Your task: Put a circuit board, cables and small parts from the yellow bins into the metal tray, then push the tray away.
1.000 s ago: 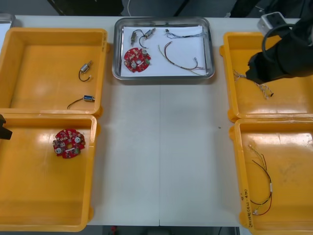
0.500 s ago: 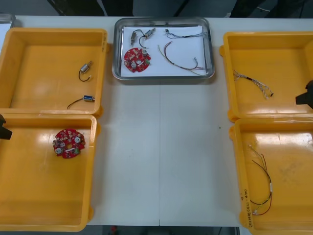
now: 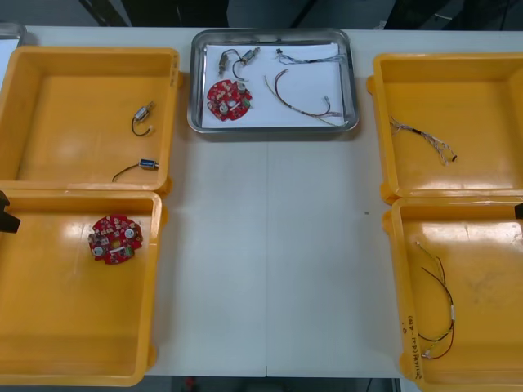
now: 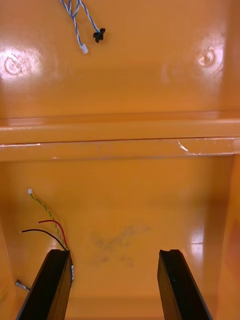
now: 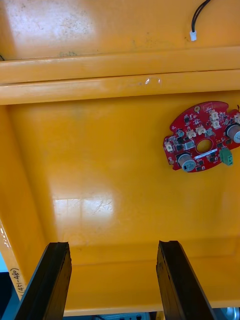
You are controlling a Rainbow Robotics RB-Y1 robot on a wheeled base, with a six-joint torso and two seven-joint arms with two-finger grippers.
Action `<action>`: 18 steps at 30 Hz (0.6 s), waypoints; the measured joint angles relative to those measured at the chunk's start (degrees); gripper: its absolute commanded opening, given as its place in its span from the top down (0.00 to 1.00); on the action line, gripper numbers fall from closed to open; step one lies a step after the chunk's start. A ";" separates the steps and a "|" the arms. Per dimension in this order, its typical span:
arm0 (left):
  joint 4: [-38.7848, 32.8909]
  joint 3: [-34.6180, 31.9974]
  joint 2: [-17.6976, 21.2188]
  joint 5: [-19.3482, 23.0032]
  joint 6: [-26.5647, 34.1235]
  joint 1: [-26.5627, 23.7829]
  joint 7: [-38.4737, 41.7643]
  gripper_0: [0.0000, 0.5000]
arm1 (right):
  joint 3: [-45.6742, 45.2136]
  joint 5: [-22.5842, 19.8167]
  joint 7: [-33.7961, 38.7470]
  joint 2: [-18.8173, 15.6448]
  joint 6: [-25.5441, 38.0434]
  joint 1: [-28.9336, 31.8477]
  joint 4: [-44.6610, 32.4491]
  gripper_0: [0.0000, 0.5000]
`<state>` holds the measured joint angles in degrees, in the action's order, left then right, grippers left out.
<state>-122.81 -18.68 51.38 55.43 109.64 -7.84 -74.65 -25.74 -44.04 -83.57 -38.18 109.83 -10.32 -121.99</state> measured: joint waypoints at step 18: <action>0.00 0.00 0.00 0.00 0.00 0.00 0.00 0.00 | 0.00 -0.99 0.00 -0.05 0.00 1.42 -0.14 0.00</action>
<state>-122.81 -18.68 51.38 55.43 109.64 -7.84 -74.65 -25.75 -45.03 -83.57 -38.23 109.83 -8.89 -122.12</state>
